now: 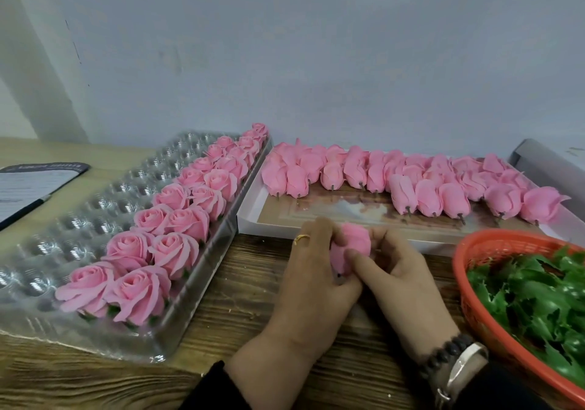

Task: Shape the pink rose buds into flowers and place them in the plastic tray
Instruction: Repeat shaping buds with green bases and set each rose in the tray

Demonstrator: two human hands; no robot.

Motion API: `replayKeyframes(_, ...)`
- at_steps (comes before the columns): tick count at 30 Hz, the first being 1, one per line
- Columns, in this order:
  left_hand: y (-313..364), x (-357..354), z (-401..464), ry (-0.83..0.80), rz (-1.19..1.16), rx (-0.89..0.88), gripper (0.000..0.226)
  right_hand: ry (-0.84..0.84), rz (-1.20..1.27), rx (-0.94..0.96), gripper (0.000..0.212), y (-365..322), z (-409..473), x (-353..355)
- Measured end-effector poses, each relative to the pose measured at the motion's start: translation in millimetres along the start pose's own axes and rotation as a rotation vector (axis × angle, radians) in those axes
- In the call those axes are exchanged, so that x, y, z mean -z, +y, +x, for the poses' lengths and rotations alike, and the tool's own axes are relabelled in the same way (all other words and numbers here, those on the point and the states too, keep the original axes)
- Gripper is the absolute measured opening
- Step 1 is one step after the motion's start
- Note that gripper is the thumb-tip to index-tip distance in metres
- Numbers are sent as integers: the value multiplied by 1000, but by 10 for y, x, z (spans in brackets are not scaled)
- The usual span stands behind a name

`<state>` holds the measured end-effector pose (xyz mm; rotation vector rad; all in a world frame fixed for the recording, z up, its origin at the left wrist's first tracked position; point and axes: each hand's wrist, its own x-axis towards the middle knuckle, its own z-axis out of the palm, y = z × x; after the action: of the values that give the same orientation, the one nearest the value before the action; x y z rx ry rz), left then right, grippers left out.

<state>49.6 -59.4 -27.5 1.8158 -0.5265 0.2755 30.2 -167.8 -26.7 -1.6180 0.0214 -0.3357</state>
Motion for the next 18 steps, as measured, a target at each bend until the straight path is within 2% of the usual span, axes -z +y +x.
replayKeyframes(2, 21, 12, 1, -11, -62, -10, 31, 38, 40, 12, 17, -13, 18, 42)
replayKeyframes(4, 45, 57, 17, -7, -128, 32, 44, 66, 108, 21, 16, -39, 24, 70)
replayKeyframes(7, 45, 131, 50, -70, -278, 210, 75, 47, 136, 52, 16, -74, 7, 67)
replayKeyframes(8, 40, 146, 57, -98, -329, 273, 79, 23, 123, 69, 18, -82, -3, 59)
replayKeyframes(10, 38, 162, 57, -164, -427, 348, 72, -35, 80, 88, 22, -97, -28, 40)
replayKeyframes(13, 34, 159, 42, -243, -462, 351, 59, -83, 10, 99, 23, -112, -60, 3)
replayKeyframes(18, 58, 127, 42, -213, -500, 315, 51, -111, -12, 72, 28, -106, -73, -41)
